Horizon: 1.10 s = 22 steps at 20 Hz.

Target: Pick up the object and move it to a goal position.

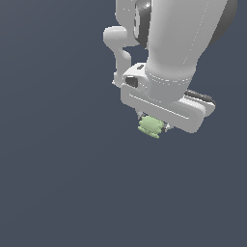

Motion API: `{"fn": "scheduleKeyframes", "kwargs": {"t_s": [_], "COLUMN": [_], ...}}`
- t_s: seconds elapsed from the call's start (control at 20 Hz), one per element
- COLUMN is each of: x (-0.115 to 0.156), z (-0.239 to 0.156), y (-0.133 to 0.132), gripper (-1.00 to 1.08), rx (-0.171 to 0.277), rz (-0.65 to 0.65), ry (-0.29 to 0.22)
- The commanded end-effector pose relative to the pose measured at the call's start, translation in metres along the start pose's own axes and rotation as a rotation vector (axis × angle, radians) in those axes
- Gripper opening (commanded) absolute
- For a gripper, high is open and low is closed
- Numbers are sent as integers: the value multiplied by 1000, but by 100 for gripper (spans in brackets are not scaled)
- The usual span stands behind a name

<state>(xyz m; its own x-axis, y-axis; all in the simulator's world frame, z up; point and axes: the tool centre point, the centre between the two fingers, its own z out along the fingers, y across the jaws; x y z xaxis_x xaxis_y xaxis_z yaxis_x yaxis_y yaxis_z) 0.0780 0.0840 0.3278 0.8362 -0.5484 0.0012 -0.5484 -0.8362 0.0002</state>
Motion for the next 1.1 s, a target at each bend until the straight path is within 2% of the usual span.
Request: {"fn": "scheduleKeyframes", "kwargs": {"t_s": [0.0, 0.45, 1.05], "x": [-7, -21, -25], "z": [-23, -72, -87], "y": [-11, -35, -44], "gripper": [-100, -100, -100], "rx": [-1, 0, 0], "rz": [1, 0, 0], "ry": [-1, -1, -1]}}
